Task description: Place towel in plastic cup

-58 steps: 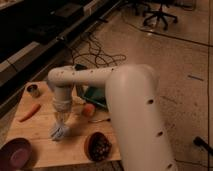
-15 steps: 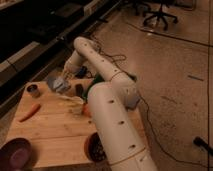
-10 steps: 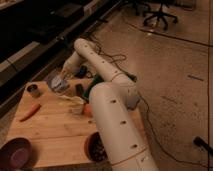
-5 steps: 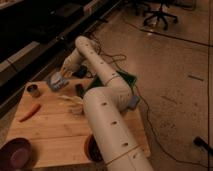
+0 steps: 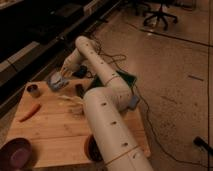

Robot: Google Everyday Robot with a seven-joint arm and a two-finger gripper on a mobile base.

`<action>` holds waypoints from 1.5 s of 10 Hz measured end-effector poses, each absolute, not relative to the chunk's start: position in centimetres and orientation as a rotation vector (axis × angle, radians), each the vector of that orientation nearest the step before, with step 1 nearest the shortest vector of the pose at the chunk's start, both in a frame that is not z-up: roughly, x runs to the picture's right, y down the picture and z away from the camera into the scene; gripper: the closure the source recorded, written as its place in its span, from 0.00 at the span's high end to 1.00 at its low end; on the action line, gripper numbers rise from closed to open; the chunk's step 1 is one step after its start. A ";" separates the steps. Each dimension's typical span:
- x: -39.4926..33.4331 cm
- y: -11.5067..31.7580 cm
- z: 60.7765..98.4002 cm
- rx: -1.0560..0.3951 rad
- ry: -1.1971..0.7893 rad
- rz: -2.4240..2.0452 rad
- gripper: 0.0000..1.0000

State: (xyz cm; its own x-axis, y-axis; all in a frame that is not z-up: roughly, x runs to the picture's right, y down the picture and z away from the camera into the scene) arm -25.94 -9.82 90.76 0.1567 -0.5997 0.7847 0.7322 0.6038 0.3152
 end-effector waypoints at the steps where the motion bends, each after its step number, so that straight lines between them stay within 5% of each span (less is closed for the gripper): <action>1: -25.9 -9.8 90.8 -0.151 -1.041 -0.958 0.00; 15: -30.1 -10.5 91.7 -0.008 -0.988 -1.067 0.00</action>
